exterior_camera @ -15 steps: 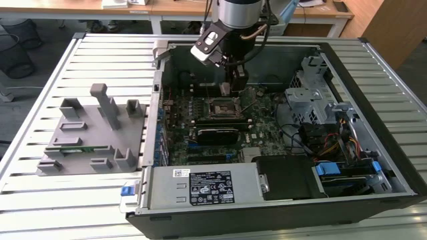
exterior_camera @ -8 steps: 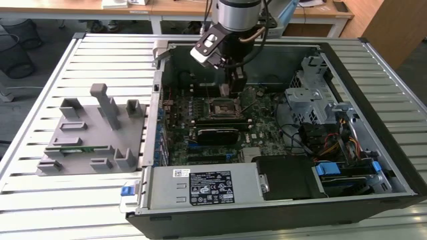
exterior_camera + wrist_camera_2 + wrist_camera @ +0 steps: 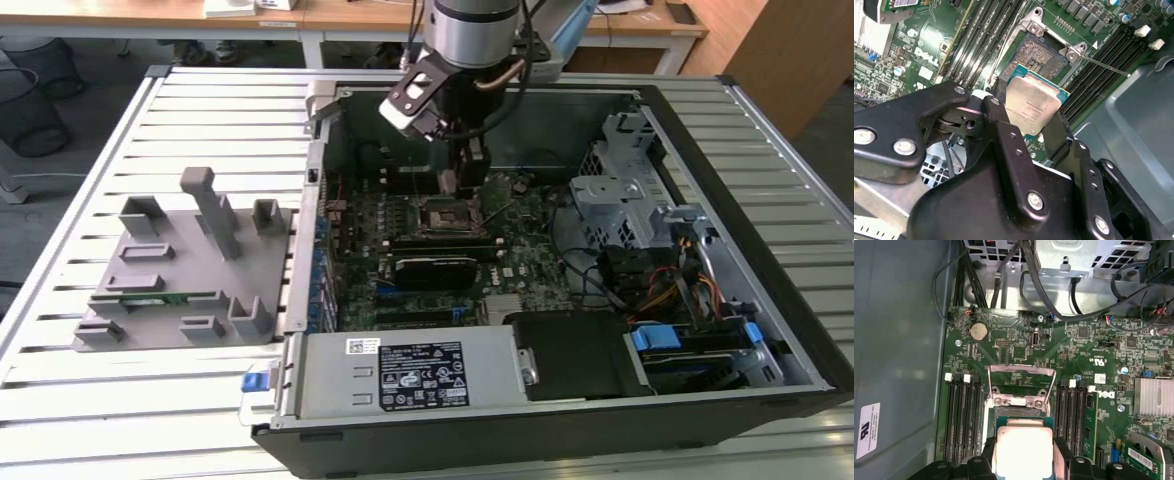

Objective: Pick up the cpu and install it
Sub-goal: 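Place the cpu into insertion slot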

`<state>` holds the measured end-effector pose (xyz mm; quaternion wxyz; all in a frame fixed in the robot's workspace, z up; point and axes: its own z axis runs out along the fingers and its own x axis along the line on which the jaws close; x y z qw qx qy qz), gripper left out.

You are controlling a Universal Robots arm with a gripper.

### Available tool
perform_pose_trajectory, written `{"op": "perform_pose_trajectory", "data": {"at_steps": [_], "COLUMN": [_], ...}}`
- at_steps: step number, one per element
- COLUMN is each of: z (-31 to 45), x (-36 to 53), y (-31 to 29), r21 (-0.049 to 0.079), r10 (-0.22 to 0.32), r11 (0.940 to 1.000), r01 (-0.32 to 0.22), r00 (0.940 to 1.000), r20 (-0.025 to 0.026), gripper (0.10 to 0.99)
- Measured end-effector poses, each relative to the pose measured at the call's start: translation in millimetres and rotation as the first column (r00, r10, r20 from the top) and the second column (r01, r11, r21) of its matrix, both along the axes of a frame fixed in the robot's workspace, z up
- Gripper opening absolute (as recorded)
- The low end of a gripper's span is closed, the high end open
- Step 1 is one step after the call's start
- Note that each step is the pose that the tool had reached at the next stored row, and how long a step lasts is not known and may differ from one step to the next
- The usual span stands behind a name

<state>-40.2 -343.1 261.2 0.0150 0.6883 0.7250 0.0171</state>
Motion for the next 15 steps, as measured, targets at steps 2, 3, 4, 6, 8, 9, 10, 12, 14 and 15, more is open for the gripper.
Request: {"op": "perform_pose_trajectory", "data": {"at_steps": [2, 3, 4, 6, 8, 9, 10, 12, 14, 15], "z": [-1.8, -2.6, -3.3, -4.8, -7.0, -8.4, -10.0, -13.1, -15.9, -17.7], "x": [-0.9, -1.3, -1.6, -1.8, -1.9, -1.9, -1.9, -2.2, -2.9, -3.3], "y": [0.2, 0.3, 0.3, 0.5, 0.9, 1.1, 1.3, 1.6, 1.7, 1.7], "r21": [0.000, 0.000, 0.000, 0.000, 0.000, 0.000, 0.000, 0.000, 0.000, 0.000], "r10": [-0.001, -0.002, -0.003, -0.004, -0.005, -0.005, -0.006, -0.006, -0.006, -0.006], "r11": [1.0000, 1.0000, 1.0000, 1.0000, 1.0000, 1.0000, 1.0000, 1.0000, 1.0000, 1.0000], "r01": [0.001, 0.002, 0.003, 0.004, 0.005, 0.005, 0.006, 0.006, 0.006, 0.006], "r00": [1.0000, 1.0000, 1.0000, 1.0000, 1.0000, 1.0000, 1.0000, 1.0000, 1.0000, 1.0000], "r20": [0.0001, 0.0003, 0.0004, 0.0005, 0.0005, 0.0005, 0.0006, 0.0005, 0.0005, 0.0005], "gripper": [0.533, 0.533, 0.533, 0.533, 0.533, 0.533, 0.533, 0.533, 0.533, 0.533]}}
